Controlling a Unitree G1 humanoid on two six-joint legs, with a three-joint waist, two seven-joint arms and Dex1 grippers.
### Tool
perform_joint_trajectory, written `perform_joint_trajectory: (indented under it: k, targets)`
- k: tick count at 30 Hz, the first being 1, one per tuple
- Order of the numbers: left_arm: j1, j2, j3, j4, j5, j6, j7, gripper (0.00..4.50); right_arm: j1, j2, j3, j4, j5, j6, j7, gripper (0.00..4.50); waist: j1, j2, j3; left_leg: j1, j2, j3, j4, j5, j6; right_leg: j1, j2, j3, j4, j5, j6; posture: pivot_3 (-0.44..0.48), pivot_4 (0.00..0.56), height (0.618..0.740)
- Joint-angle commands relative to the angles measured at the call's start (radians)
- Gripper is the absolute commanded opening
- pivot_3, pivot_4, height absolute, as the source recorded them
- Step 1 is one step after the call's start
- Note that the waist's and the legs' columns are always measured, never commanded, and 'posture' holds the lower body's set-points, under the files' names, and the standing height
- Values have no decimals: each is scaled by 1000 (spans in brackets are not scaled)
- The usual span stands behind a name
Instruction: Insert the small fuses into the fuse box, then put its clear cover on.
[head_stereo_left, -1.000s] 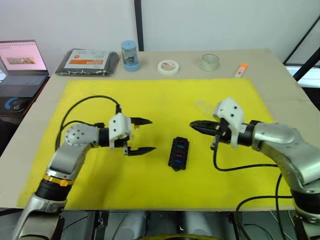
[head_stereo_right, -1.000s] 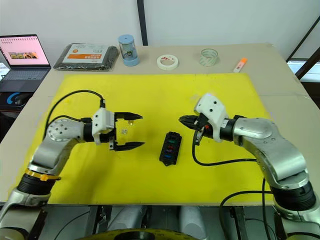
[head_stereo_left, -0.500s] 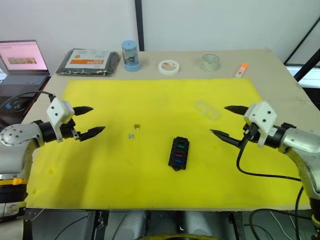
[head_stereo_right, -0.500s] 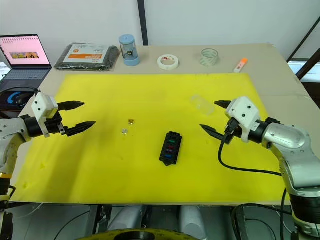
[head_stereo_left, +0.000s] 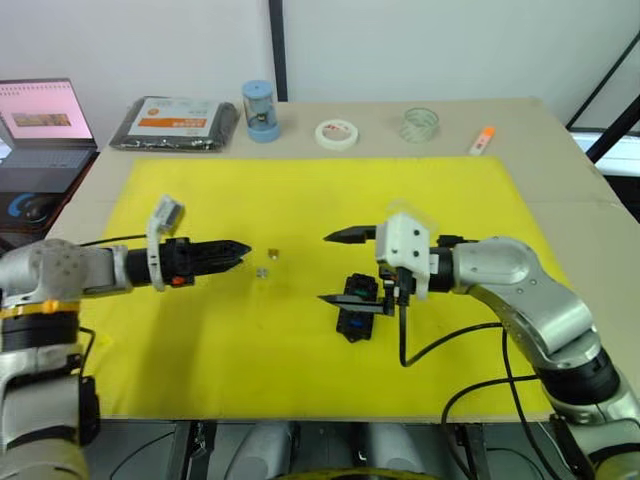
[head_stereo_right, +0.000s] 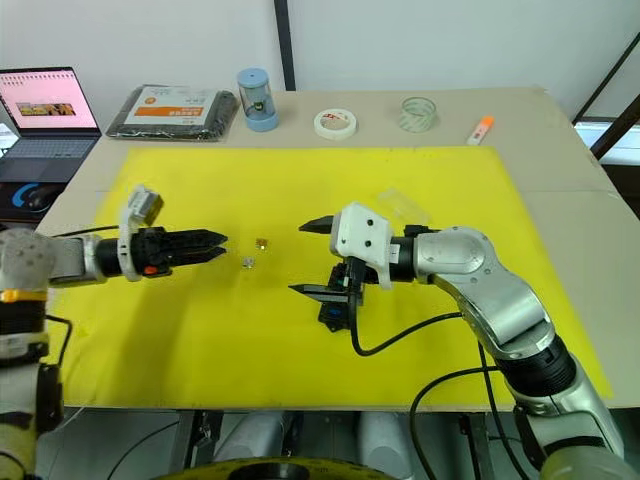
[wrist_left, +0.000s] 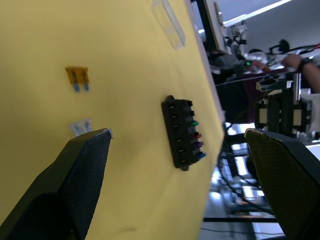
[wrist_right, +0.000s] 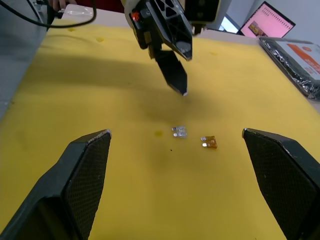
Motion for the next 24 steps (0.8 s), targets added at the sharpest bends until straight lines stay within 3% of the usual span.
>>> perform_joint_trajectory:
  k: [1, 7, 24]
  targets:
    - [-43, -12, -13, 83, 33, 11, 12, 4500, -24, 15, -3, -10, -7, 0, -6, 4474, -5, 0, 0, 0, 0, 0, 0, 0, -1, -1, 0, 0, 0, 0, 0, 0, 150, 740]
    - [-64, -22, -57, 205, 102, -53, -14, 4500, -20, 9, -4, -39, -15, 23, -11, 4474, -16, 0, 0, 0, 1, 0, 0, 1, -2, -1, -1, 0, 1, 0, 0, 0, 150, 740]
    - [-56, -129, -58, 216, 132, -46, -12, 4500, -51, 9, -22, -62, 0, 87, -17, 4474, 3, 0, 0, 1, -1, 0, 0, 1, -2, 0, -3, 0, 1, 0, 0, 0, 150, 740]
